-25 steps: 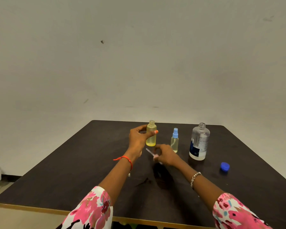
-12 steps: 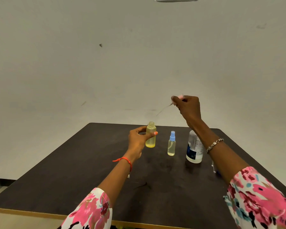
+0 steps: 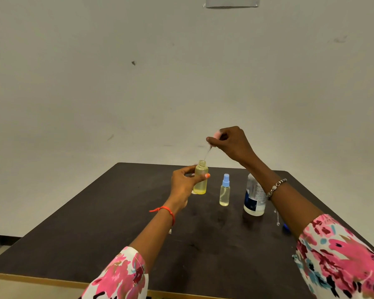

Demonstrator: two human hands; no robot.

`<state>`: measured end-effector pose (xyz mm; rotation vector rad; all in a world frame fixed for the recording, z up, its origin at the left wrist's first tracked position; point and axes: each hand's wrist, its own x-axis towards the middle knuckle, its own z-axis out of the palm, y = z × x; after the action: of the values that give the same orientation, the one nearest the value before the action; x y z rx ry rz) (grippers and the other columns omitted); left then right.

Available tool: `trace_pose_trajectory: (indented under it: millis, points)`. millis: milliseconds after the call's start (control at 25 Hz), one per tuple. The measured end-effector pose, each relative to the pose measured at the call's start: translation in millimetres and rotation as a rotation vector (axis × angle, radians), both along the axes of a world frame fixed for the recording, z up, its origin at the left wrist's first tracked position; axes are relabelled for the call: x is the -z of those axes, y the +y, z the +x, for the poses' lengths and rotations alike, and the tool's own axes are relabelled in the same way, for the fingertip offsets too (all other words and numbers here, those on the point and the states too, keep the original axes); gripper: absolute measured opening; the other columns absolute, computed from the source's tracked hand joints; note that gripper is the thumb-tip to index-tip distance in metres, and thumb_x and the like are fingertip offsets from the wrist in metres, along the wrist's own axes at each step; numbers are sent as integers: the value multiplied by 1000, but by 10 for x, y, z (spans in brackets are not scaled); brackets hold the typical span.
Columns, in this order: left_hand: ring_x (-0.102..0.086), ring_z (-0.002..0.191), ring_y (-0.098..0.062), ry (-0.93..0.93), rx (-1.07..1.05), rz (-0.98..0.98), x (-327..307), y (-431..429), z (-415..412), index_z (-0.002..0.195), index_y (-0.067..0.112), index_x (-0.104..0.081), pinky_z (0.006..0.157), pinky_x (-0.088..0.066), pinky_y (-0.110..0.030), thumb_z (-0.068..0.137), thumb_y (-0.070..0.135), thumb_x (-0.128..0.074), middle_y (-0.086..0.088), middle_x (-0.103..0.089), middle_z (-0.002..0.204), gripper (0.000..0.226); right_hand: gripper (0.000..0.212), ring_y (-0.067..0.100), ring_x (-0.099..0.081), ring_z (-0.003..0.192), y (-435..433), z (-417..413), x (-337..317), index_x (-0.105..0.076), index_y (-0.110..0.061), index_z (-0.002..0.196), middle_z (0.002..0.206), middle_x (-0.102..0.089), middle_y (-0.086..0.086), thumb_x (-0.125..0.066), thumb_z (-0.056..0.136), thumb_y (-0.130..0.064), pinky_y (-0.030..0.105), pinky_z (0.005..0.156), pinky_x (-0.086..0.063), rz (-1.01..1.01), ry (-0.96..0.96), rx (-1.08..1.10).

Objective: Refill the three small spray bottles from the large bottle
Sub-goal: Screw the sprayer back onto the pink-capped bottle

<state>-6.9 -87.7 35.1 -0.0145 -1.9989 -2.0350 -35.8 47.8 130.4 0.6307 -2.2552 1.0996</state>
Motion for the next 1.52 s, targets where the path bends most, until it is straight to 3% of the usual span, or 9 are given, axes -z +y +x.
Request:
trace_pose_trajectory:
  millis: [440,520,760,880,1000,1120,1320,1440,1520]
  points:
    - [-58,109,-26,10,0,-6,-52,-9,4,110,10,-65,95,-49,-51,69,17,-78,-7,-65,111,44,35,15,-51,56,-88,-17,123,-70,2,75,58,-60,1,-71,76,-33,18,51,-37,270,-243,-123]
    - [-58,106,-24,8,-6,-5,-42,5,1,109,10,-65,95,-49,-50,69,16,-78,-5,-65,106,42,38,10,-48,50,-111,-4,145,-67,2,70,54,-57,2,-72,75,-34,10,45,-34,275,-225,-75]
    - [-57,101,-20,9,-2,1,-30,13,7,108,9,-65,96,-49,-48,70,14,-78,-2,-64,102,41,57,15,-41,47,-157,2,251,-47,-5,51,49,-45,11,-61,79,-53,21,52,-32,243,-283,-14]
    - [-55,105,-21,-2,-13,-7,-44,1,-2,114,8,-62,98,-47,-49,70,15,-77,-4,-63,109,46,50,16,-51,61,-96,-17,163,-62,0,76,78,-64,19,-56,84,-49,20,56,-37,243,-326,-57]
    - [-56,106,-23,-1,-14,-9,-66,10,10,113,7,-63,97,-48,-49,70,14,-77,-5,-63,108,46,22,15,-52,70,-51,-21,96,-65,0,101,105,-66,15,-62,83,-13,19,56,-39,230,-356,-220]
    - [-57,107,-25,2,-7,-22,-66,17,16,111,8,-64,95,-49,-48,69,13,-78,-3,-63,104,45,13,13,-50,58,-29,-27,125,-69,4,88,96,-69,20,-66,78,-5,21,57,-41,185,-342,-240]
    - [-58,107,-26,-5,-4,-27,-56,47,23,111,8,-65,95,-49,-49,69,13,-78,-6,-65,107,44,33,8,-48,45,-55,-22,199,-67,3,66,53,-57,6,-78,70,-28,16,48,-37,163,-276,-78]
    - [-60,105,-25,11,8,-31,-72,50,29,108,10,-66,95,-50,-47,67,14,-80,-4,-65,101,43,43,11,-42,47,-87,-7,262,-51,-7,52,50,-47,4,-77,69,-38,11,43,-31,132,-197,-17]
    - [-59,107,-25,10,7,-31,-75,54,27,109,9,-65,96,-49,-48,68,16,-79,-4,-65,104,43,47,16,-44,57,-86,-11,254,-55,0,62,60,-49,11,-72,73,-43,17,51,-33,119,-238,-37]
